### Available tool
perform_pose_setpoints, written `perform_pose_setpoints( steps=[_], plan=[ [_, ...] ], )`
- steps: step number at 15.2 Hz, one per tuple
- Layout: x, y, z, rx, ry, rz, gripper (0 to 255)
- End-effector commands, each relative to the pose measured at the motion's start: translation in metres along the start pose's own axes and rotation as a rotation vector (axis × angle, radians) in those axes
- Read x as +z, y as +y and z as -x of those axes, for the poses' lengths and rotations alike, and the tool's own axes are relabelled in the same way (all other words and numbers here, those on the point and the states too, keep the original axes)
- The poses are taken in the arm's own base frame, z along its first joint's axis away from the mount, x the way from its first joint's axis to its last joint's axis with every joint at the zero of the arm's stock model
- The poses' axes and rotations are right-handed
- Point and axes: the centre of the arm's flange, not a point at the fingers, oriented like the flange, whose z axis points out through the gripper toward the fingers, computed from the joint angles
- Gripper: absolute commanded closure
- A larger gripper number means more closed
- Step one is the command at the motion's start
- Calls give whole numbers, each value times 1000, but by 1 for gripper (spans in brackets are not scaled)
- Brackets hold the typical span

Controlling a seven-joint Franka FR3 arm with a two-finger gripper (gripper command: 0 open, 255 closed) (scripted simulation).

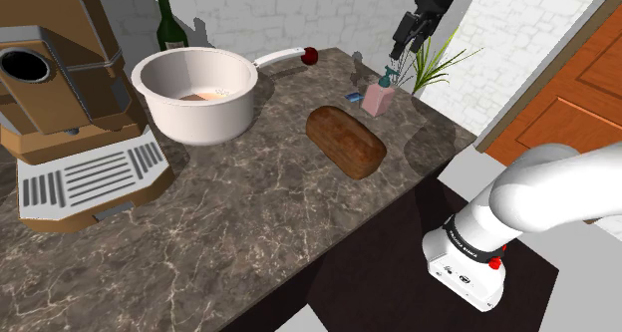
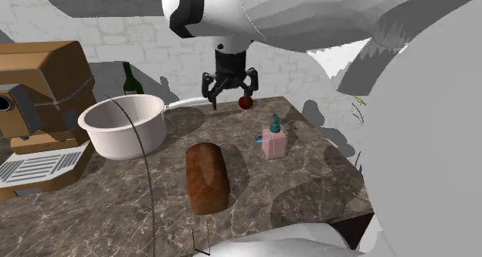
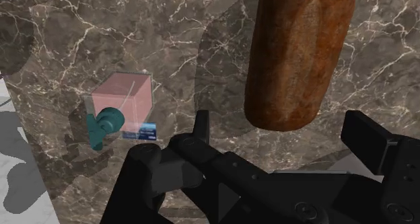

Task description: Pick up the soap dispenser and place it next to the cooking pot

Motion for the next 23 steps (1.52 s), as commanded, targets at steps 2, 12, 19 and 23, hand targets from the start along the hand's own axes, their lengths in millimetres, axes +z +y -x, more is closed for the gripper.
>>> perform_pose_setpoints(
  steps=[2,12,19,23],
  plan=[
    [19,32,-17,11,-13,-4,0],
    [87,136,-74,49,-58,-21,0],
    [137,210,-109,76,-90,-32,0],
    [157,231,-118,84,-99,-35,0]
  ],
)
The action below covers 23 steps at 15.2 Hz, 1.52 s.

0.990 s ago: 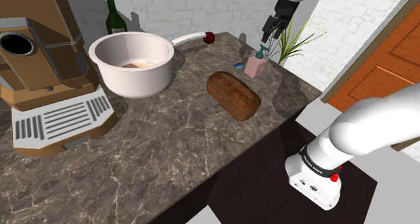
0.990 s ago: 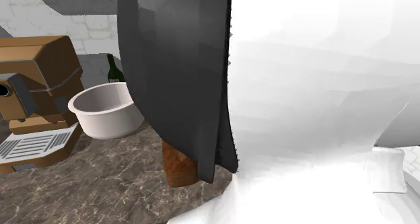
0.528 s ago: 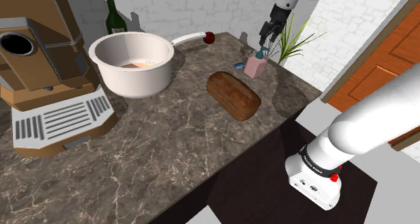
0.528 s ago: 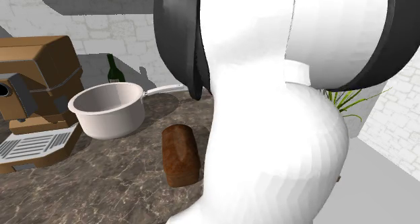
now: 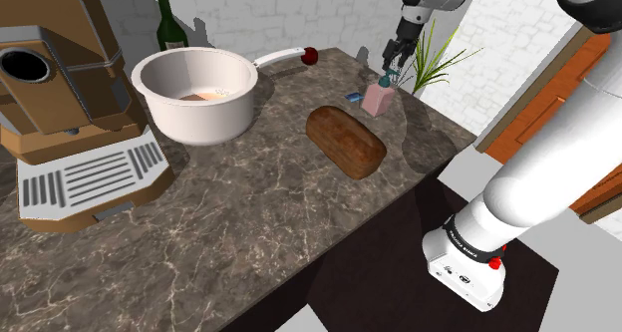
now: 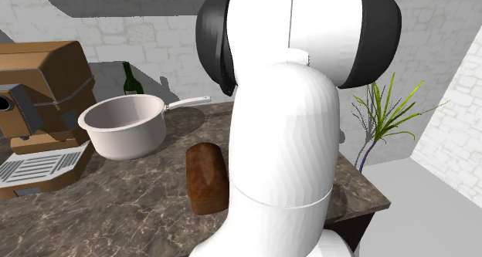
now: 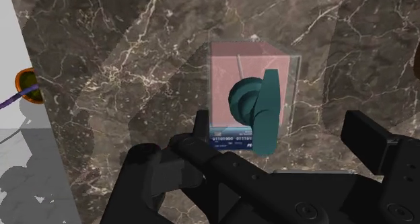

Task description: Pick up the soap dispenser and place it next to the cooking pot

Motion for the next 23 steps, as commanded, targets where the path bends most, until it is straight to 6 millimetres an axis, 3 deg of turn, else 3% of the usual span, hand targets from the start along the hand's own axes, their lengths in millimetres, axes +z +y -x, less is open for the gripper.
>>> perform_pose_setpoints(
  steps=[1,6,14,15,23],
  plan=[
    [9,4,-2,1,-1,0,0],
    [38,4,-2,1,-1,0,0],
    [38,4,-2,1,-1,0,0],
    [38,4,-2,1,-1,0,255],
    [38,4,-2,1,-1,0,255]
  ],
)
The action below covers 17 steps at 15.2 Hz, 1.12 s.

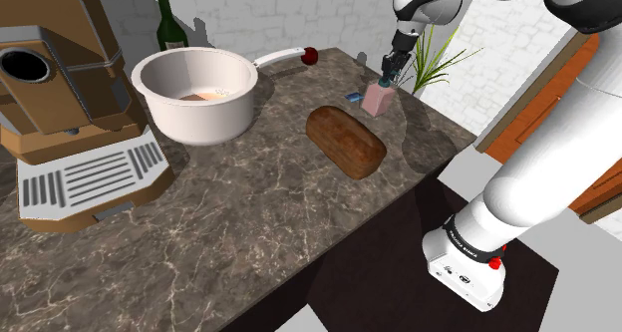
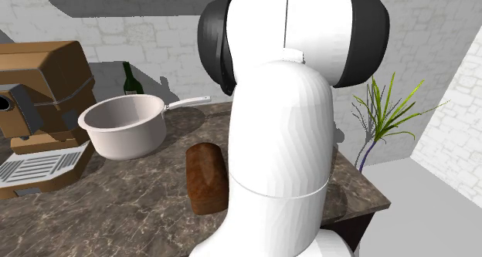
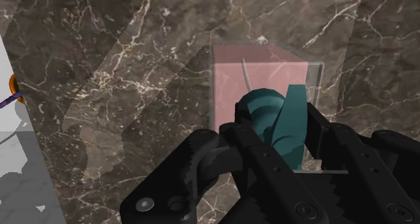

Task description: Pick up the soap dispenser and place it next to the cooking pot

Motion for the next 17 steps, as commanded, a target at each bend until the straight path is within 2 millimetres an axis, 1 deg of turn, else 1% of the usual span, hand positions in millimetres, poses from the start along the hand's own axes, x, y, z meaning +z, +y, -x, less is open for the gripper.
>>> perform_pose_setpoints(
  steps=[1,17],
  plan=[
    [0,0,0,0,-1,0,255],
    [-84,-3,-1,0,-1,0,255]
  ],
)
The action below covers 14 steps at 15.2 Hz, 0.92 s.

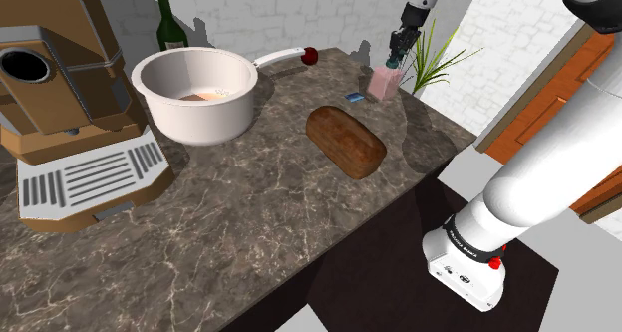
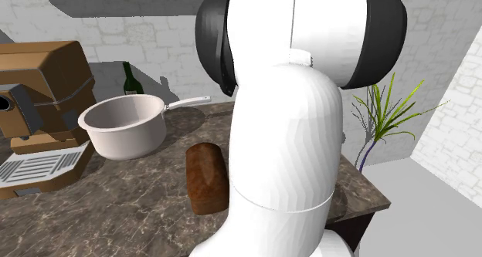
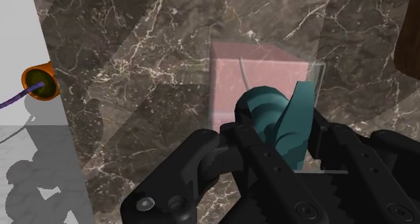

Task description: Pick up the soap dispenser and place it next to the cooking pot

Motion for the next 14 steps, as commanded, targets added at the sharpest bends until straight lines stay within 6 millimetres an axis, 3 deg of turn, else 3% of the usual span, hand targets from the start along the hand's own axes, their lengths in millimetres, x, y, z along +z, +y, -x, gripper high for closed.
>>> perform_pose_setpoints(
  steps=[1,14],
  plan=[
    [-11,0,0,0,0,0,255],
    [-79,-2,0,0,0,0,255]
  ],
)
